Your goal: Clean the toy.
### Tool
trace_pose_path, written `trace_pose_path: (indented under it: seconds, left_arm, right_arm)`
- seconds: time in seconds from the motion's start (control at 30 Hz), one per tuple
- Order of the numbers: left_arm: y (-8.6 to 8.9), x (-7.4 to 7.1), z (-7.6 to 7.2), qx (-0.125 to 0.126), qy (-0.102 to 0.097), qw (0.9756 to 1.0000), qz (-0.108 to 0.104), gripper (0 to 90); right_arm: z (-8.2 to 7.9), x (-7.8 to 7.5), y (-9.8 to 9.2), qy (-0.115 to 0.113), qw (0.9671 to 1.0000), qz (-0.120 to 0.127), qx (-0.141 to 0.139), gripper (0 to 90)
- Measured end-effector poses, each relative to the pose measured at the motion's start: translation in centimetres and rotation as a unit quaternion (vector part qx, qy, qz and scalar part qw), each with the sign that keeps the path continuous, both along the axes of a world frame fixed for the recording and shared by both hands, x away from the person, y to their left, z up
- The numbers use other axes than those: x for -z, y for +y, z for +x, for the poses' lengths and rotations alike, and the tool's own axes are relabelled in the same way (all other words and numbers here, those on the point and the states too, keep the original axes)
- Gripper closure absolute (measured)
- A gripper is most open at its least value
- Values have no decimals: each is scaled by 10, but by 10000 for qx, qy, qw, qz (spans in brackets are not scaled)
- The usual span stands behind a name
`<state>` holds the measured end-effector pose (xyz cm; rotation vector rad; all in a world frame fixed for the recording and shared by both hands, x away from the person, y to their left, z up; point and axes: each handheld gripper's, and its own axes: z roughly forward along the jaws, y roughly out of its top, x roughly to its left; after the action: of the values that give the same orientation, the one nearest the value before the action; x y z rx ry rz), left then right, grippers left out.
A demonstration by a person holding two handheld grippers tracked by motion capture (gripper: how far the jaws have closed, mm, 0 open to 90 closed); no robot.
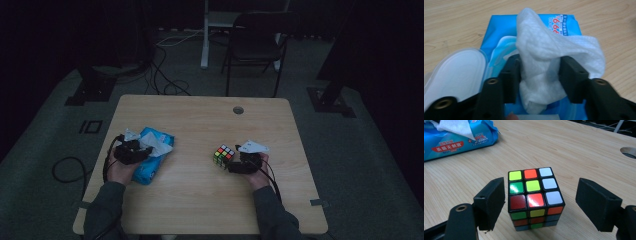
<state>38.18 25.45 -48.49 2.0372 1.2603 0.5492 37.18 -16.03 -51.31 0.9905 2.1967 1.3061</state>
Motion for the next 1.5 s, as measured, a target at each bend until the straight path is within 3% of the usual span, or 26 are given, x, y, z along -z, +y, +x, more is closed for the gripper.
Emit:
trace_pose_path:
  seconds: [0.3,0.33,0.4,0.53,0.7,0.93,1.1,1.27,1.5]
  left_arm:
    - [6,0,1,-4,107,9993,-368,636]
    - [7,-1,0,-109,70,9993,-358,679]
    - [14,-2,-1,-218,54,9981,-581,704]
    - [11,-1,-3,-104,68,9997,-209,786]
    - [7,-3,-4,-44,-27,10000,-65,853]
    - [2,-15,-8,107,-218,9991,-352,863]
    - [-4,-28,-10,258,-415,9964,-688,864]
    - [-14,-44,-10,465,-592,9946,-716,863]
    - [-25,-46,-7,575,-620,9936,-749,861]
  right_arm:
    - [0,1,0,20,10000,3,4,235]
    - [0,1,0,19,10000,0,5,235]
    - [0,1,0,17,10000,-3,12,243]
    - [0,1,0,9,10000,-5,10,246]
    - [0,1,1,-4,10000,-15,-7,251]
    - [0,1,-1,36,10000,28,-46,264]
    - [0,1,0,30,9999,38,-92,267]
    - [1,1,-2,55,9999,51,-93,267]
    - [2,3,-5,98,9999,10,-101,266]
